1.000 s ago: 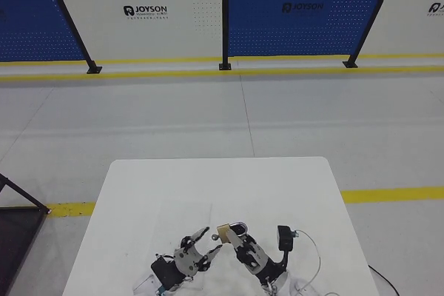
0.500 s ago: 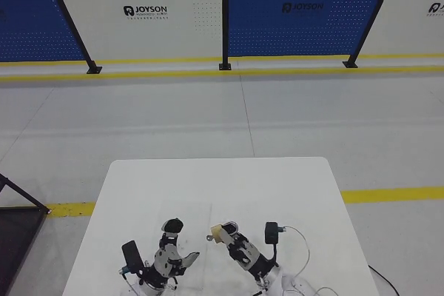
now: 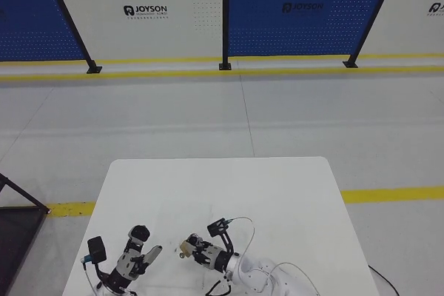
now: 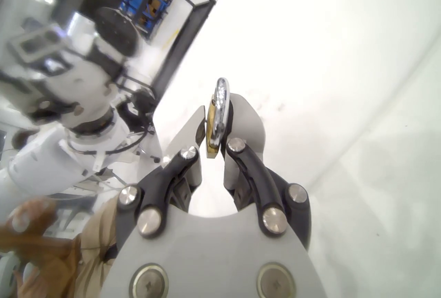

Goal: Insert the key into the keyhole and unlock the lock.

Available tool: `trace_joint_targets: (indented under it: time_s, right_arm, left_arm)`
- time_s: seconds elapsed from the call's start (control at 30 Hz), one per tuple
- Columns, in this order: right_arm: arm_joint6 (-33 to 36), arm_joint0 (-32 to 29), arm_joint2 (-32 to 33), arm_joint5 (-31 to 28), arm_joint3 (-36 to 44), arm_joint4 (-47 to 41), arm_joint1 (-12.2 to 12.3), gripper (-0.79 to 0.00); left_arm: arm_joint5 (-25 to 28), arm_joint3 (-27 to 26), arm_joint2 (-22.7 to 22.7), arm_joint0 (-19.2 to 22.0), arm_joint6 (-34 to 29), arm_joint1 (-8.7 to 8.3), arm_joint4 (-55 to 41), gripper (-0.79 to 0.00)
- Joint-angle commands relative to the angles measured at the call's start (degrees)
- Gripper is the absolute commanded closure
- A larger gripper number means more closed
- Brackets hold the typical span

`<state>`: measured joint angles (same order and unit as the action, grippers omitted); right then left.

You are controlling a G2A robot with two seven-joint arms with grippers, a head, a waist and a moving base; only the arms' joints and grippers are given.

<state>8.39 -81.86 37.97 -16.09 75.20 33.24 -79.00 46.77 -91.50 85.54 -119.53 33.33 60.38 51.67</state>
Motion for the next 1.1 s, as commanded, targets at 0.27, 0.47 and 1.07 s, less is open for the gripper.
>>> trace_joint_targets:
  time_s: [0.27, 0.47, 1.07]
  right_arm:
    - [-1.3, 3.4, -4.0, 5.7, -5.2, 1.5, -2.5, -0.459]
    - [-1.5, 3.1, -4.0, 7.2, -4.0, 4.1, -2.5, -0.785]
    - [-5.6, -11.4, 9.9, 10.1, 20.8, 18.9, 4.3, -0.785]
  left_arm:
    - [-1.2, -0.4, 0.9, -0.6, -1.8, -0.02, -0.7, -0.785]
    - [-1.2, -0.4, 0.9, -0.6, -1.8, -0.02, -0.7, -0.785]
    - [-1.2, -0.4, 0.9, -0.6, -1.8, -0.02, -0.7, -0.785]
